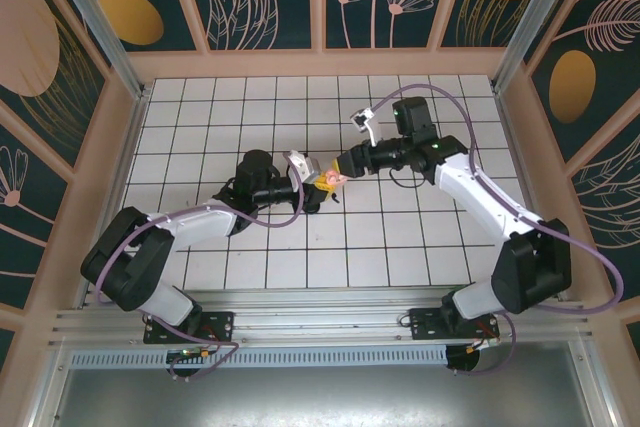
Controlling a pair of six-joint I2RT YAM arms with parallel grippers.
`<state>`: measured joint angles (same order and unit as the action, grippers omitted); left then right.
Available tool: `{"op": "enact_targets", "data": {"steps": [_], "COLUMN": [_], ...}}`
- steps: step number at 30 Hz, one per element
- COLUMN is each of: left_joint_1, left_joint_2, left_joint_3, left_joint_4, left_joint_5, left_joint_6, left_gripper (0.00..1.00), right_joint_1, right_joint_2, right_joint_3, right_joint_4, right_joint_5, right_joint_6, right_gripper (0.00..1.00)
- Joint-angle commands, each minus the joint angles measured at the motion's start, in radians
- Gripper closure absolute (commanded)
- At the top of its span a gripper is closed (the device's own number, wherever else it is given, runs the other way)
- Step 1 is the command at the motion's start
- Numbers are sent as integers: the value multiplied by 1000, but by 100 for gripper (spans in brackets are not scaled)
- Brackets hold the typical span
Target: Insert the wireless bluetooth earbuds into the charging case
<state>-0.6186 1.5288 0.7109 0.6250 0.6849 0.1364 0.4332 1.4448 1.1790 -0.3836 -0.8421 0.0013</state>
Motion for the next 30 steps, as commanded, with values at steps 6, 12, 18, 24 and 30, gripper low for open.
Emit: {"op": "enact_targets", "data": {"steps": [6, 12, 18, 24, 30], "left_joint_1": [-5, -6, -5, -4, -6], "left_joint_2": [-41, -31, -11, 0, 52], "left_joint_3": [30, 46, 58, 68, 133], "left_joint_4": [8, -19, -41, -51, -98], "left_joint_5": [29, 0, -10, -2, 9], "left_joint_6": [31, 18, 6, 1, -105], "left_gripper": [88, 88, 88, 88, 89], "right_joint_1": [-4, -9, -39, -90, -156], "right_joint_2": [39, 15, -57, -135, -180], "right_joint_3": [38, 22, -42, -114, -146], "right_joint_4": [-58, -51, 0, 56, 93], "right_joint_5": [-88, -155, -219, -255, -128], "right_joint_6": [-40, -44, -10, 36, 117], "right_gripper": [44, 48, 55, 61, 60]}}
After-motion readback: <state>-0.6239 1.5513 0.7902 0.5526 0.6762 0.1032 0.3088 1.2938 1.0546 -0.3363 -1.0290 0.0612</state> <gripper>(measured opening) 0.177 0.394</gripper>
